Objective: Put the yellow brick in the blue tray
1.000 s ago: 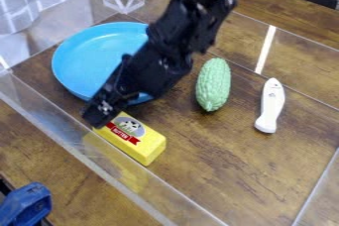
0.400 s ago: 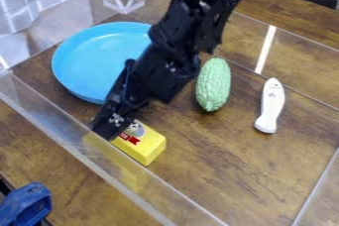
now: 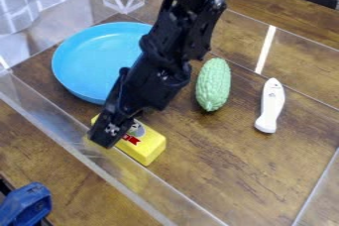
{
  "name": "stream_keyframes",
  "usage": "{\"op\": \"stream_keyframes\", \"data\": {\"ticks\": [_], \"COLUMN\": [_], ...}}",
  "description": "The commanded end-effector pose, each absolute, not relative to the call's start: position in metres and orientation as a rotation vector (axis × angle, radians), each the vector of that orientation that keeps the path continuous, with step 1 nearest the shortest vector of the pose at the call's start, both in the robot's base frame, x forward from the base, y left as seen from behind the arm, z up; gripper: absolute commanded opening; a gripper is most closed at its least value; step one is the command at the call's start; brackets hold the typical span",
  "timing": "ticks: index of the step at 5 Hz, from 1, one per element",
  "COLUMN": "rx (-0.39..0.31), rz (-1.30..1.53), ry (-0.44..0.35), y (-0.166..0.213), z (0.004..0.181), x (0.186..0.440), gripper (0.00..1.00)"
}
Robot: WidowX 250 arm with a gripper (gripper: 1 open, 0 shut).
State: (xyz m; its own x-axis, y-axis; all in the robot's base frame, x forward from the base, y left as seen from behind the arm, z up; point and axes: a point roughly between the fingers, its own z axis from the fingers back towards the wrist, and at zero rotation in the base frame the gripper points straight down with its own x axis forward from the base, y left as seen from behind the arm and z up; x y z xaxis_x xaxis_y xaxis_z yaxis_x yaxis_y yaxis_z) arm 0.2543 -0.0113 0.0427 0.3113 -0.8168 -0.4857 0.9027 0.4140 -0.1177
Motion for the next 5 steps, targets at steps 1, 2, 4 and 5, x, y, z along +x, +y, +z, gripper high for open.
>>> {"op": "stream_keyframes", "data": {"ticks": [1, 2, 4, 5], "rx": [0.191, 0.184, 0.177, 0.171], "rz": [-1.113, -1.085, -1.06, -1.065], "ry": [0.474, 0.46, 0.44, 0.427], "y": [-0.011, -0.01, -0.01, -0.013], "z": [0.036, 0.025, 0.009, 0.003], "x": [0.257, 0.254, 0.252, 0.252], "gripper": [1.0, 1.0, 1.0, 1.0]}}
